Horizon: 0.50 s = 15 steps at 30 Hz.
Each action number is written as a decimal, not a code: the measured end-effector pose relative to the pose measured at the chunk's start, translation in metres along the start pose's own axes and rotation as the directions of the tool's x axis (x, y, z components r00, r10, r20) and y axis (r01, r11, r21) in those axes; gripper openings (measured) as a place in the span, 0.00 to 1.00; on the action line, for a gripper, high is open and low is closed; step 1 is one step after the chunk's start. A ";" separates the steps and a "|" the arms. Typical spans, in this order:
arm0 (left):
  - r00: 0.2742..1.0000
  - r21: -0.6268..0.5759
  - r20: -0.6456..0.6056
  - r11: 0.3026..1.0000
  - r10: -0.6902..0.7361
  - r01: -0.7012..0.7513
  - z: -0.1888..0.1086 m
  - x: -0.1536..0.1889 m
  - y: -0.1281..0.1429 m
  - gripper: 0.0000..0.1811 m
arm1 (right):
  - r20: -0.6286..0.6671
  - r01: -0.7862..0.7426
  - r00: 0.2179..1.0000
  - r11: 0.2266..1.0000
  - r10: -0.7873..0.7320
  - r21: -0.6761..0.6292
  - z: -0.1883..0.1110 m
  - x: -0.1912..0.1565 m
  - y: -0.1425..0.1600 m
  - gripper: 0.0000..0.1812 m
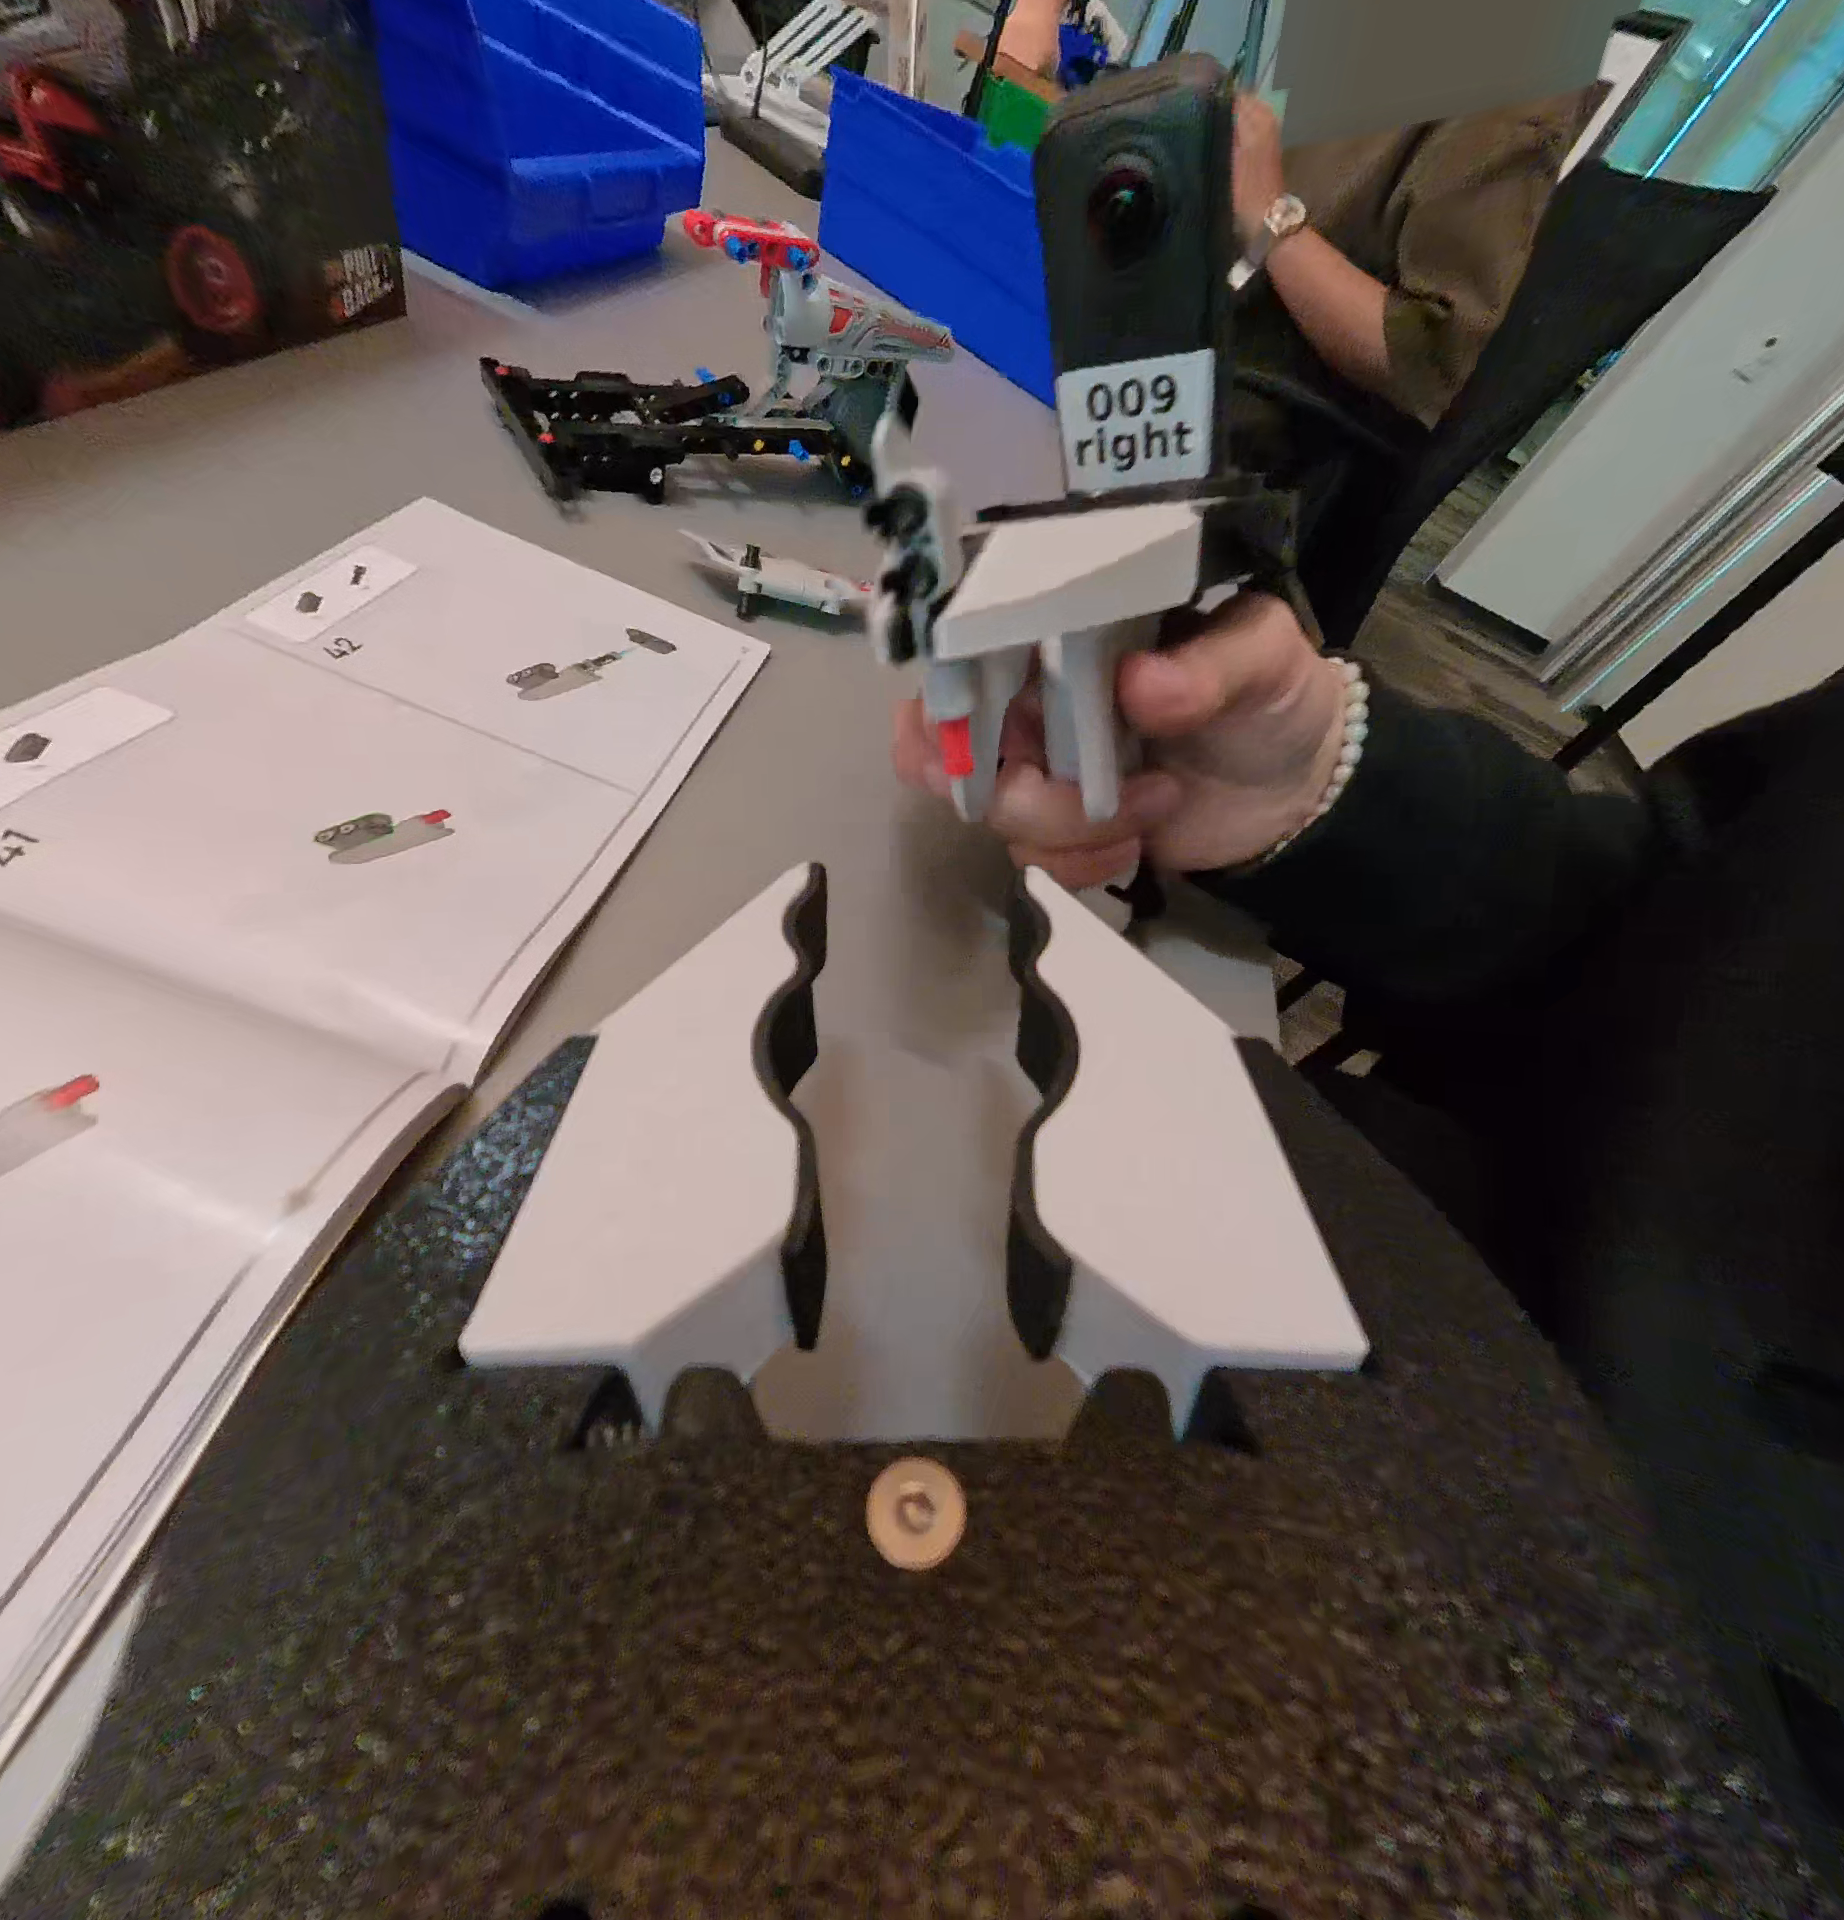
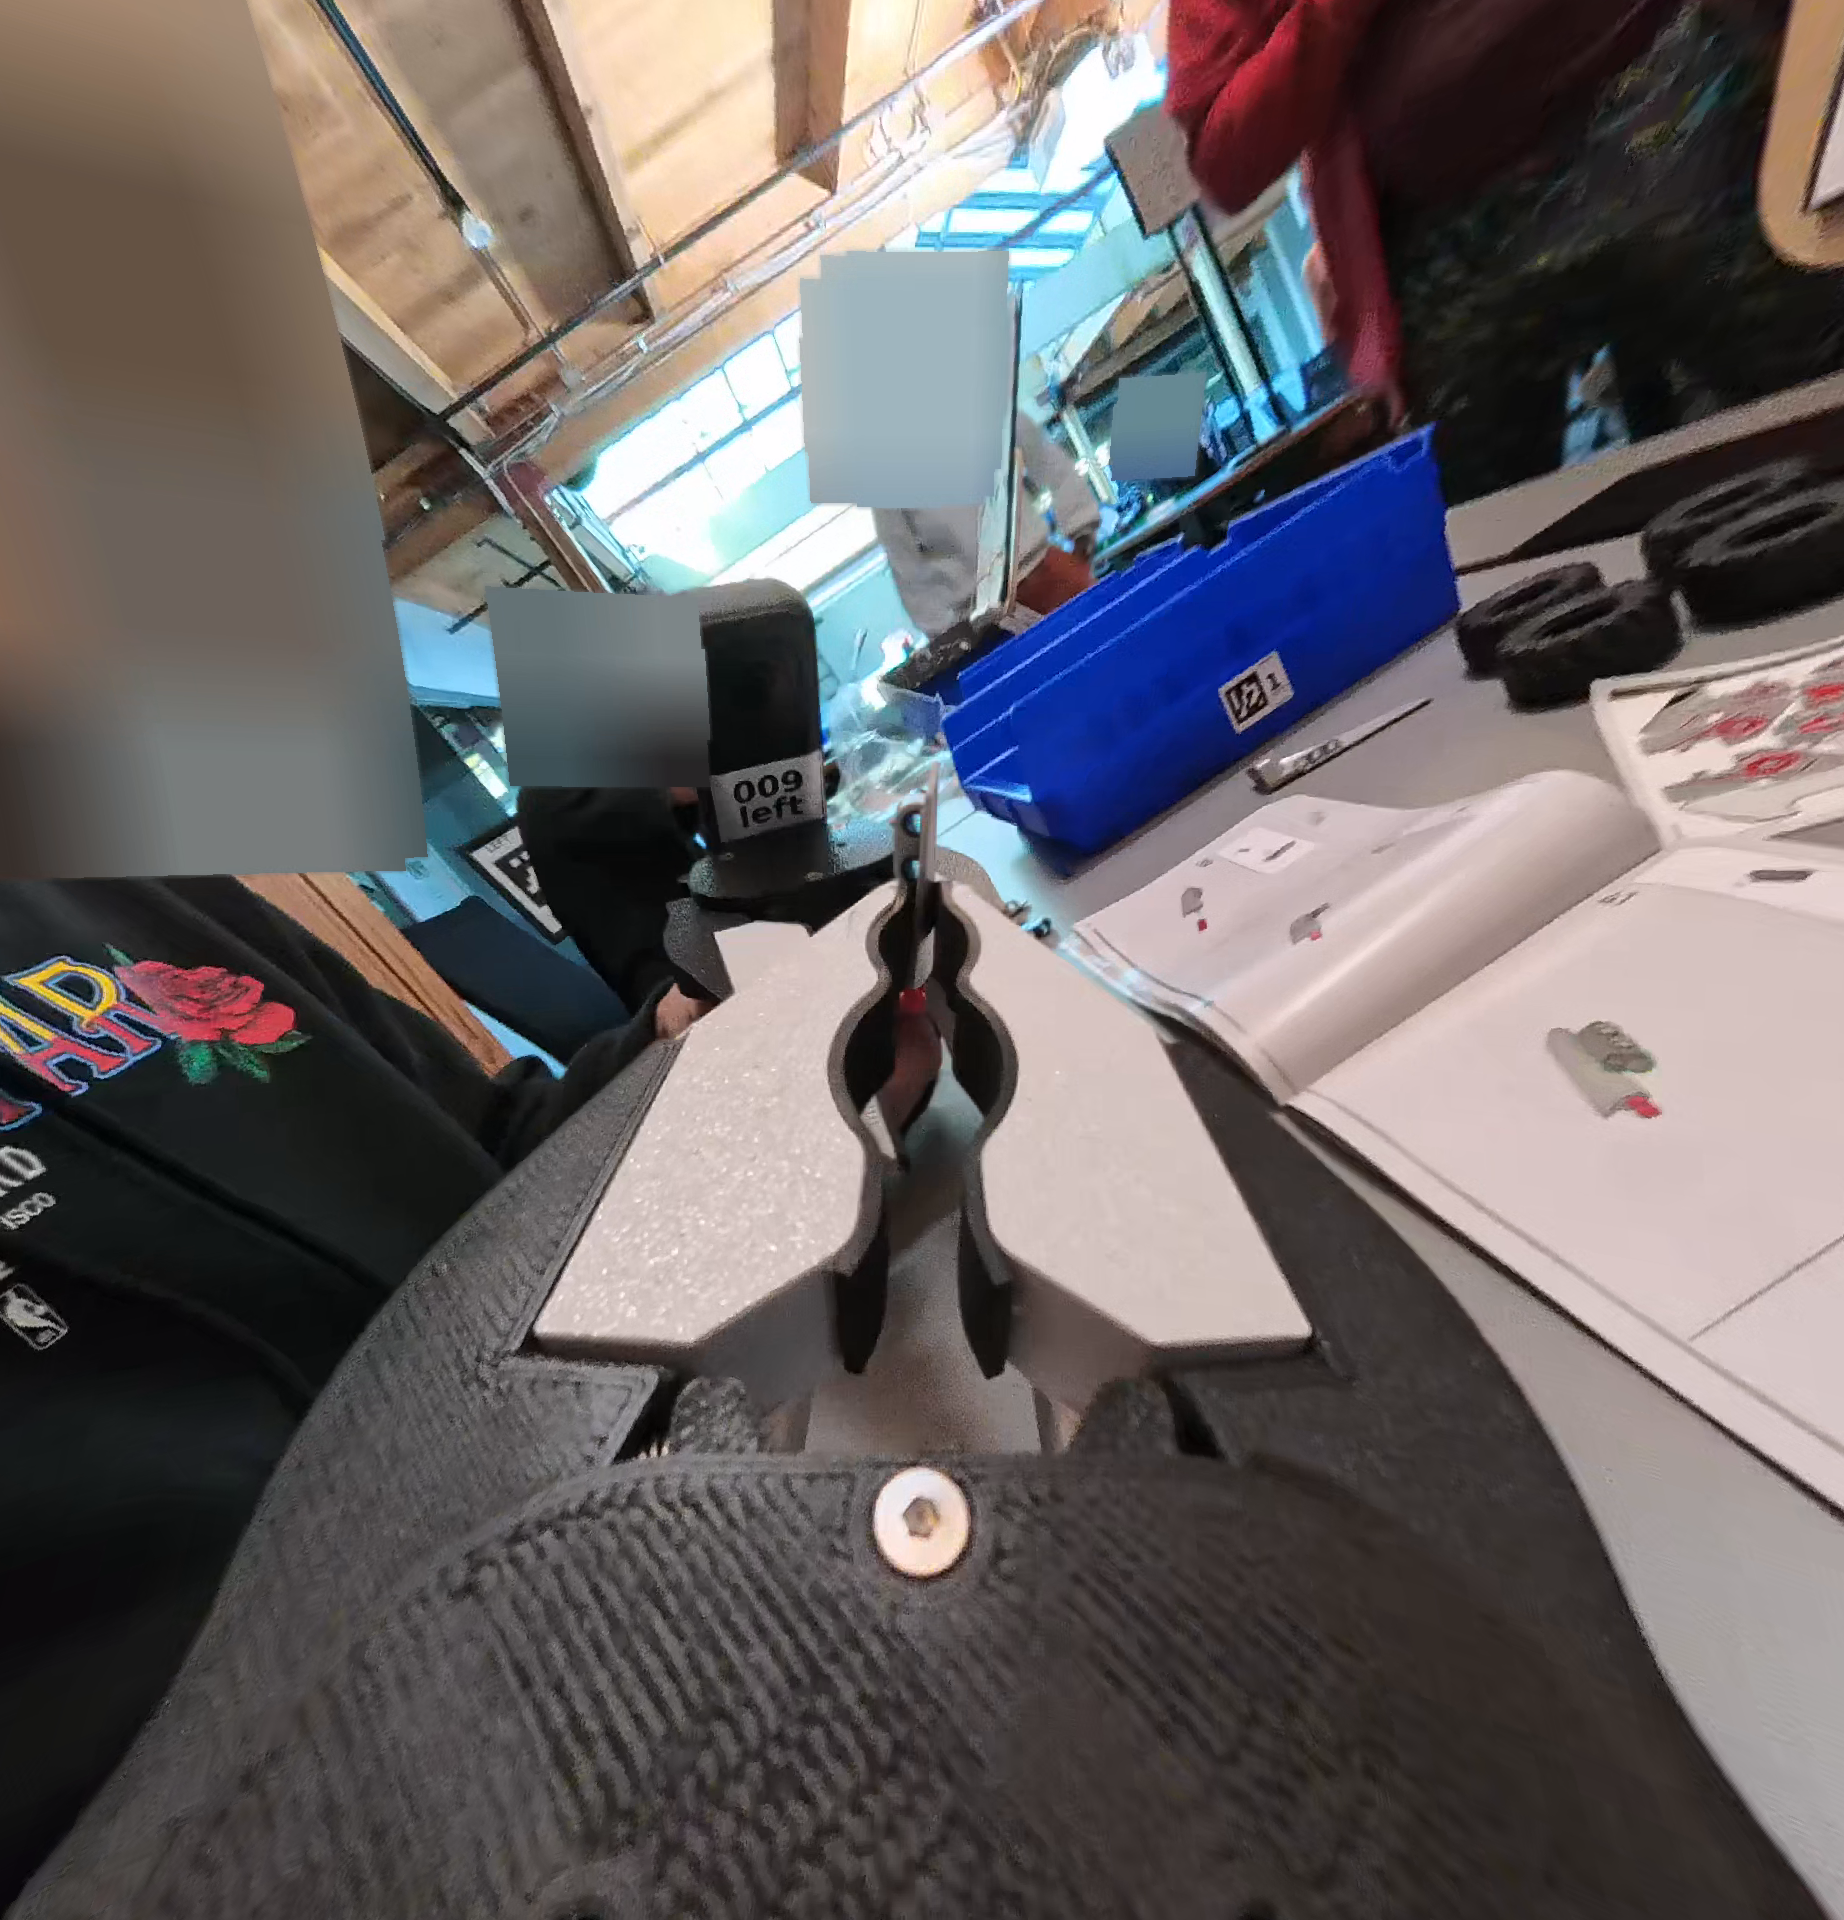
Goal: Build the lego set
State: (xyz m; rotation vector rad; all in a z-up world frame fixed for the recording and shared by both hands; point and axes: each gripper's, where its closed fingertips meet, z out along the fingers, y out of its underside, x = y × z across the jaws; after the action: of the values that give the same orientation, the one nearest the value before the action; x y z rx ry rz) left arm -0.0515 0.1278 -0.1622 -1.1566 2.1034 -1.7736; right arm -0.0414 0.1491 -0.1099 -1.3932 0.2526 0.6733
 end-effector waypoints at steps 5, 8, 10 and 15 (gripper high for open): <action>0.997 0.122 -0.031 0.990 -0.072 0.075 0.000 0.001 -0.015 0.14 | 0.019 -0.019 1.000 1.000 0.019 -0.023 0.009 0.001 0.009 0.01; 0.993 0.204 -0.051 0.972 -0.109 0.117 -0.006 0.000 -0.027 0.07 | 0.005 -0.002 1.000 1.000 0.002 0.016 0.013 0.001 0.006 0.01; 0.992 0.211 -0.061 0.970 -0.110 0.120 -0.007 0.000 -0.027 0.04 | 0.000 -0.025 1.000 0.999 0.025 0.028 0.015 0.002 0.007 0.01; 0.999 0.177 -0.036 0.984 -0.031 0.037 -0.010 0.003 -0.025 0.02 | 0.031 -0.046 0.999 0.998 0.044 0.041 0.015 -0.002 0.007 0.01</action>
State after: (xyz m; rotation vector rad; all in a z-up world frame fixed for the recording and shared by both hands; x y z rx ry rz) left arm -0.0478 0.1332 -0.1357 -1.1296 1.9067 -1.9624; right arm -0.0501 0.1635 -0.1114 -1.3399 0.2738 0.7216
